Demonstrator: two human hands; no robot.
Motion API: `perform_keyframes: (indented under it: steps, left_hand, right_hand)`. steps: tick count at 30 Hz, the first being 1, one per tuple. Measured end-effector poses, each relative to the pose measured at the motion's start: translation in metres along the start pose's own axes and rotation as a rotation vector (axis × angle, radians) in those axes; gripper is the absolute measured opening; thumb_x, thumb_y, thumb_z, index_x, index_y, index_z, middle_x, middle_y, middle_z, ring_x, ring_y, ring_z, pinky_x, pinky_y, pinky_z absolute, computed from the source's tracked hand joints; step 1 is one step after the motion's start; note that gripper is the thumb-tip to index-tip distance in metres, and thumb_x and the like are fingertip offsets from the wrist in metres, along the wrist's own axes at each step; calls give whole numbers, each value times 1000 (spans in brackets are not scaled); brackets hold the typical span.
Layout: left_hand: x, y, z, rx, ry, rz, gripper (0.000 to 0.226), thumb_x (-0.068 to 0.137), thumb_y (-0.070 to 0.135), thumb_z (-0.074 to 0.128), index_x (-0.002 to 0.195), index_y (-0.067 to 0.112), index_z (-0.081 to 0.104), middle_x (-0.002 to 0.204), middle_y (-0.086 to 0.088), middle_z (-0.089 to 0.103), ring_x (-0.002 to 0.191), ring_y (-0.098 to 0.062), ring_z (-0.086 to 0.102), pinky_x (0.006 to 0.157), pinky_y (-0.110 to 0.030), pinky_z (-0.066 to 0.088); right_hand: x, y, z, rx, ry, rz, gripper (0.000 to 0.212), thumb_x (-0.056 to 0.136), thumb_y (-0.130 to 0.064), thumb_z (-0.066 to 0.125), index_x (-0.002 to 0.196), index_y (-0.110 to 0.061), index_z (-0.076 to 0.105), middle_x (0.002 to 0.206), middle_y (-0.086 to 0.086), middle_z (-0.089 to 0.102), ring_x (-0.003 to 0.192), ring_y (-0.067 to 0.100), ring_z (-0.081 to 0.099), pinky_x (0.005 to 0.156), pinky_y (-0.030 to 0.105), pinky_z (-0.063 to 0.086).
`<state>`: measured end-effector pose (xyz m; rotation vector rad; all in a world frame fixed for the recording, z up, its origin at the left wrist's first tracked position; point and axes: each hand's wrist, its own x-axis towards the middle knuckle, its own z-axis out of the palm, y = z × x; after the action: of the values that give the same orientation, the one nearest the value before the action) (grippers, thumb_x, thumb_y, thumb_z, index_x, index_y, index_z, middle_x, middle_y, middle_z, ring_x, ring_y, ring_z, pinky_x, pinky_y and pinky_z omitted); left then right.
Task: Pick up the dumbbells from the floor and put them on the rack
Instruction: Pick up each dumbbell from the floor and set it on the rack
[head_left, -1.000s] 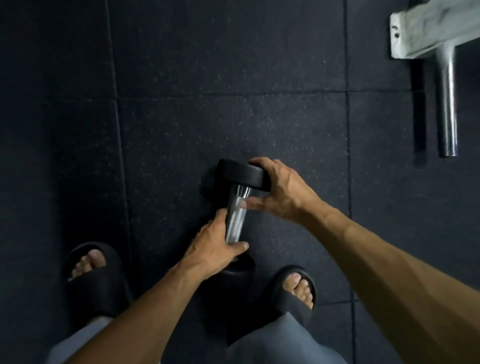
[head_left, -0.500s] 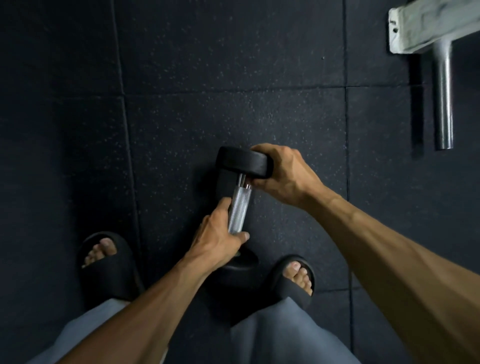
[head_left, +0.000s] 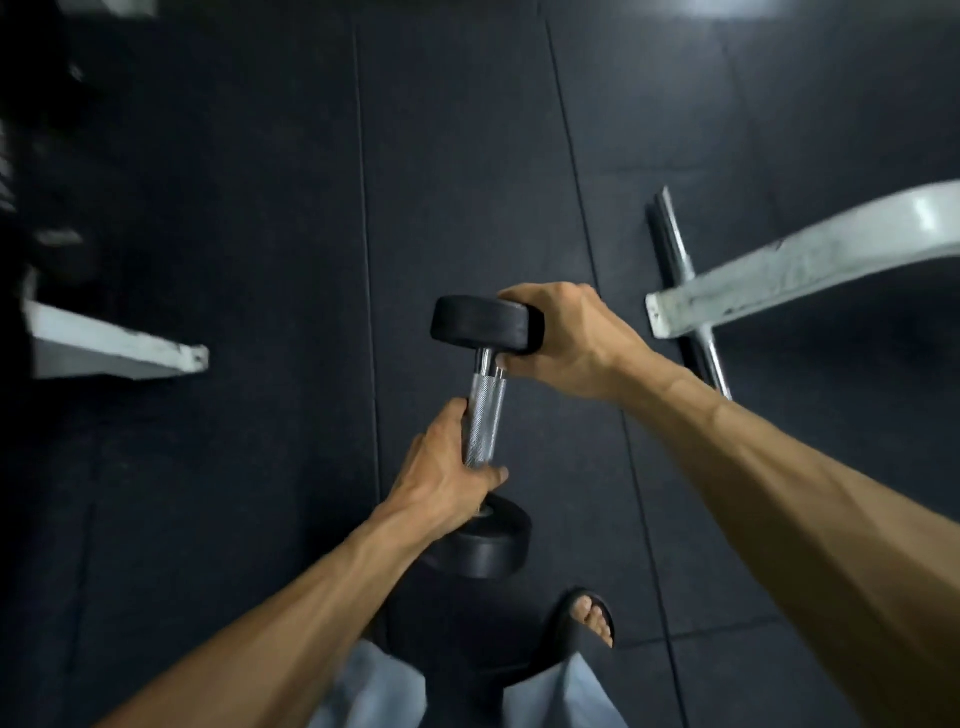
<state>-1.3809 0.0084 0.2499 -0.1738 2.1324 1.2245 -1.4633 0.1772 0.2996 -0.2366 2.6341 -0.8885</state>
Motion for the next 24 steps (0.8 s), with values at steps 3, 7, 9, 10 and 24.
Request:
perform_keyframes:
  steps: [3,7,9,10,24]
  left_hand:
    - [-24,61,-60,-25,69,109,53,77,14,79,119,26,49,95,7,65,83,-12,67,65,-22,56]
    - [-60,141,-139,-103,142,256,48,77,9,78,112,27,52,91,4,64,80,-19,68,66,-37,61]
    - [-80,174,-178,-119,175,322,41,76,11,78,101,29,50,89,0,62,79,-22,67,66,-42,61]
    - [-90,189,-198,-114,194,353,40,76,13,78,97,31,49,89,-2,62,79,-24,67,66,-43,61]
    - [-149,309,-416,-26,447,483,51,77,13,80,114,23,46,98,-2,63,80,-14,64,48,-11,49]
  right_hand:
    - [10,-72,-71,-62,66,-67,23,68,-31,73,84,-30,57,73,-7,61,74,20,58,65,35,50]
    - [13,-177,-162,-154,166,-158,20,68,-27,72,82,-28,58,71,-7,61,70,20,58,60,32,47]
    - [14,-231,-201,-210,208,-209,23,69,-25,72,74,-35,53,66,-11,57,68,19,55,58,26,39]
    - [14,-257,-217,-236,233,-234,25,69,-25,72,71,-38,51,65,-12,55,67,19,54,59,25,38]
    - [96,-464,-337,-306,355,-549,23,70,-25,73,92,-22,65,76,-5,66,74,19,62,68,35,51]
